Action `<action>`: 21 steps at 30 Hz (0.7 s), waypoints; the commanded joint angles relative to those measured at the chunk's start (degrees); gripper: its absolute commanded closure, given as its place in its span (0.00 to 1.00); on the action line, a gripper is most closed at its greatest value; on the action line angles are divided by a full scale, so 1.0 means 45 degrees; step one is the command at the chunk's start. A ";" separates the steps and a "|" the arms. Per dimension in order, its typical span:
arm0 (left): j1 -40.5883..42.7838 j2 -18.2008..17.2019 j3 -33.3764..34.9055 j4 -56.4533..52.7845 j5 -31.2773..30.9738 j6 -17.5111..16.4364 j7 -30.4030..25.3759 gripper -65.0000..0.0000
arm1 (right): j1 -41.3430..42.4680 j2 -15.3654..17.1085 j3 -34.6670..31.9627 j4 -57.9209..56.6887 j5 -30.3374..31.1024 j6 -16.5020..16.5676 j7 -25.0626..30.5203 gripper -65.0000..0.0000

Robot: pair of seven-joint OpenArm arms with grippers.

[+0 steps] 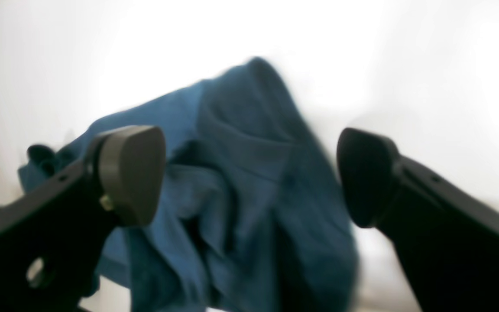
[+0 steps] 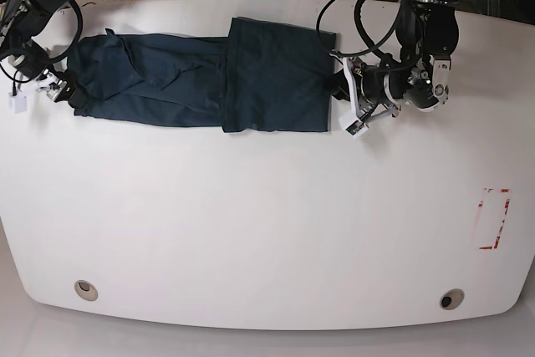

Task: Fold the T-shirt properly
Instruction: 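Release the strip end with the right gripper and move it aside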

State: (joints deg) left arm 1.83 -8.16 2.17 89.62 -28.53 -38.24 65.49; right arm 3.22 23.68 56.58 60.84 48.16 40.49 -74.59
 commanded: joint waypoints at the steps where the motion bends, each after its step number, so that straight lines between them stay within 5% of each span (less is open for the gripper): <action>1: -0.0142 -0.0091 -0.0044 0.0196 0.0138 0.0009 0.0068 0.90 | -0.0023 -0.0291 -0.0294 0.0497 -0.0612 -0.0109 -0.0627 0.08; 7: -0.0142 -0.0091 -0.0044 0.0196 0.0138 0.0009 0.0010 0.90 | -0.0707 -0.1385 -0.0392 0.2920 -0.0749 -0.0109 -0.0939 0.08; 13: -0.0161 -0.0032 -0.0044 0.0118 0.0138 0.0009 0.0029 0.90 | -0.1039 -0.1561 -0.0392 0.3213 -0.0729 -0.0109 -0.1037 0.14; 21: -0.0161 0.0027 0.0034 0.0098 0.0138 0.0009 0.0029 0.90 | -0.1039 -0.1502 -0.0431 0.3232 -0.0710 -0.0109 -0.0802 0.89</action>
State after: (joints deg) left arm 1.74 -8.03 2.20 89.60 -28.25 -38.22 65.47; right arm -1.78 15.73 54.63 74.54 44.75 40.05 -78.15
